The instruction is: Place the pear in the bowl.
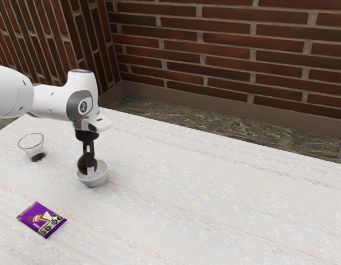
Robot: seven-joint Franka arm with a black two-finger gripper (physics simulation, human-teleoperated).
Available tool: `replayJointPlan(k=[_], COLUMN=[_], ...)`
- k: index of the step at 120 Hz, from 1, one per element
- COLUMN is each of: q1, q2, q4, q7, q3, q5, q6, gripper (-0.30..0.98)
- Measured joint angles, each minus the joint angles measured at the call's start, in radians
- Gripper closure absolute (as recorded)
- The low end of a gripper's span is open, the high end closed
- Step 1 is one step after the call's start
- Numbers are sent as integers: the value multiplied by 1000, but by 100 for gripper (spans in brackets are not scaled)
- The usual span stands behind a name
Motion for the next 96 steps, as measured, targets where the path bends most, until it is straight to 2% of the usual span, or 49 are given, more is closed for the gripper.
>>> replayJointPlan(k=[32, 44, 64, 77, 96], q1=[-8, -69, -241, -293, -264], q2=[-15, -152, -410, -447, -447], q4=[0, -32, -17, 90, 134], q7=[34, 44, 41, 22, -4], q3=[0, 0, -3, -10, -3], q5=[-7, -2, 27, 44, 53], q6=[-9, -34, -187, -255, -308], gripper=[8, 5, 2, 1, 1])
